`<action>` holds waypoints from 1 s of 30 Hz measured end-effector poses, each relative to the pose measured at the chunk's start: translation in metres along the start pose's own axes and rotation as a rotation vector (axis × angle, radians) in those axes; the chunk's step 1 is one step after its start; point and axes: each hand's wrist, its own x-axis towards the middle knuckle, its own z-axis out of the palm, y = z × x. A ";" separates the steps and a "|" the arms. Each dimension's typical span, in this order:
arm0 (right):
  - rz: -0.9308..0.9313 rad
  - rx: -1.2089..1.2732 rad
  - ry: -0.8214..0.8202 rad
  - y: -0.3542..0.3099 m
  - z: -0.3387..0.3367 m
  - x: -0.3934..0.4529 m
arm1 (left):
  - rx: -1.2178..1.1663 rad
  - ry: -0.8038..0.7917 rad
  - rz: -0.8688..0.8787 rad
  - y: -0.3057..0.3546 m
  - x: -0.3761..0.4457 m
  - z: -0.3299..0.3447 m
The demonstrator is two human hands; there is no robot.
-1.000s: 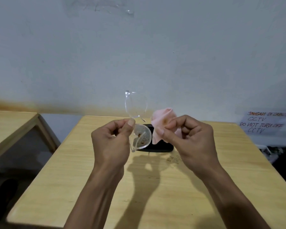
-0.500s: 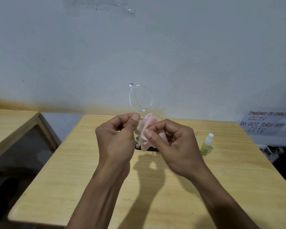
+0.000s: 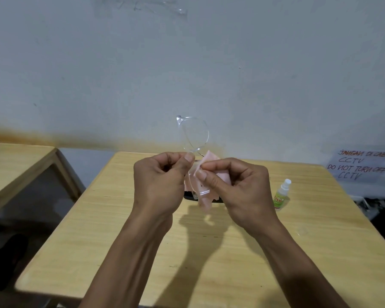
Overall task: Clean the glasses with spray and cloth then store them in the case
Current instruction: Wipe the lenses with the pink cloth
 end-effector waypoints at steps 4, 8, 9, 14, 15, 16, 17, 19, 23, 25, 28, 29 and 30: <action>-0.006 0.010 0.022 0.000 0.008 0.000 | -0.060 0.056 -0.015 0.002 -0.002 0.005; -0.089 -0.056 -0.024 0.001 0.008 -0.007 | -0.055 0.080 0.002 0.003 -0.001 0.003; -0.097 -0.061 -0.037 0.002 0.005 -0.008 | -0.044 0.084 0.007 0.003 0.000 0.002; -0.084 -0.066 -0.028 0.005 0.000 -0.004 | -0.038 0.086 -0.003 0.002 -0.001 0.003; -0.106 -0.078 -0.015 0.006 0.000 -0.004 | -0.040 0.080 -0.003 0.002 -0.002 0.004; -0.123 -0.083 -0.010 0.006 0.000 -0.003 | -0.043 0.075 -0.001 0.002 -0.002 0.005; -0.127 -0.077 -0.009 0.007 0.000 -0.003 | -0.045 0.073 0.002 0.002 -0.003 0.005; -0.106 -0.049 -0.006 0.008 0.002 -0.003 | -0.055 0.068 0.005 0.003 -0.004 0.005; -0.101 -0.059 -0.042 0.010 0.004 -0.002 | -0.079 0.023 0.002 0.004 -0.005 0.005; -0.082 -0.045 -0.056 0.010 0.003 -0.001 | -0.051 -0.008 0.000 0.004 -0.003 0.002; -0.056 -0.008 -0.076 0.007 -0.002 0.001 | 0.044 -0.087 0.018 0.002 0.007 -0.006; -0.046 0.008 -0.083 0.006 -0.003 0.002 | 0.067 -0.112 0.024 0.002 0.009 -0.009; -0.042 0.015 -0.087 0.005 -0.004 0.002 | 0.078 -0.134 0.029 0.001 0.010 -0.010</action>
